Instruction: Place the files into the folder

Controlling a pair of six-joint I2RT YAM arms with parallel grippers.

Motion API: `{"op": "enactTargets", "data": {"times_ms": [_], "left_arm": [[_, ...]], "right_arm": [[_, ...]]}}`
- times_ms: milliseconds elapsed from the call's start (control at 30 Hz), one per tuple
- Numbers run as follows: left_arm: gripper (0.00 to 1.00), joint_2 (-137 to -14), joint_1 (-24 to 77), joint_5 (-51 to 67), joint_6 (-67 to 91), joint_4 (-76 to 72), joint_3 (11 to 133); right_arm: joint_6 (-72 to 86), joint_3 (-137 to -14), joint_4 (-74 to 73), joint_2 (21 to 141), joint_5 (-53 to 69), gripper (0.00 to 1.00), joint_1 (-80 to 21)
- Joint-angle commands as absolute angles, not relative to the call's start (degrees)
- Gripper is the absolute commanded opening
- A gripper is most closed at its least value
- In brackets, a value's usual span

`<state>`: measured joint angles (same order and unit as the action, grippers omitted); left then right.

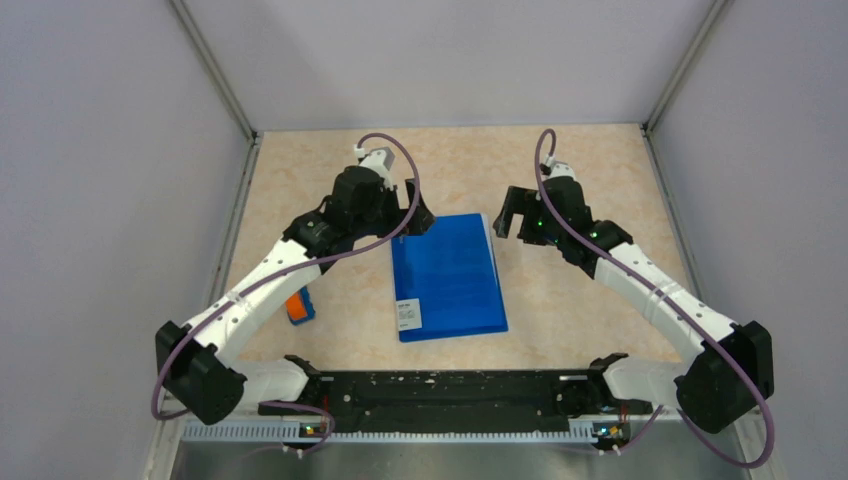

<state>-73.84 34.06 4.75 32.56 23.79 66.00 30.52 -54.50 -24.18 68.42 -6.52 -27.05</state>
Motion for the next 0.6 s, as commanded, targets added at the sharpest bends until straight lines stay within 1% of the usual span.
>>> {"op": "enactTargets", "data": {"times_ms": [0,67,233,567], "left_arm": [[0.99,-67.77,34.34,-6.29,29.63,31.20,66.59],[0.98,-66.04,34.28,-9.26,30.01,32.03,65.90],[0.99,-63.77,34.28,-11.55,30.49,32.39,63.63],[0.98,-62.18,34.36,-11.75,30.59,29.96,60.20]], "right_arm": [[30.30,-58.93,-23.29,69.08,-7.45,0.99,-30.16],[30.45,-59.51,-23.35,69.17,-6.98,0.99,-30.45],[31.25,-59.91,-21.90,69.46,-5.59,0.99,-30.66],[30.54,-60.67,-21.14,71.17,-6.23,0.99,-30.79]]}}
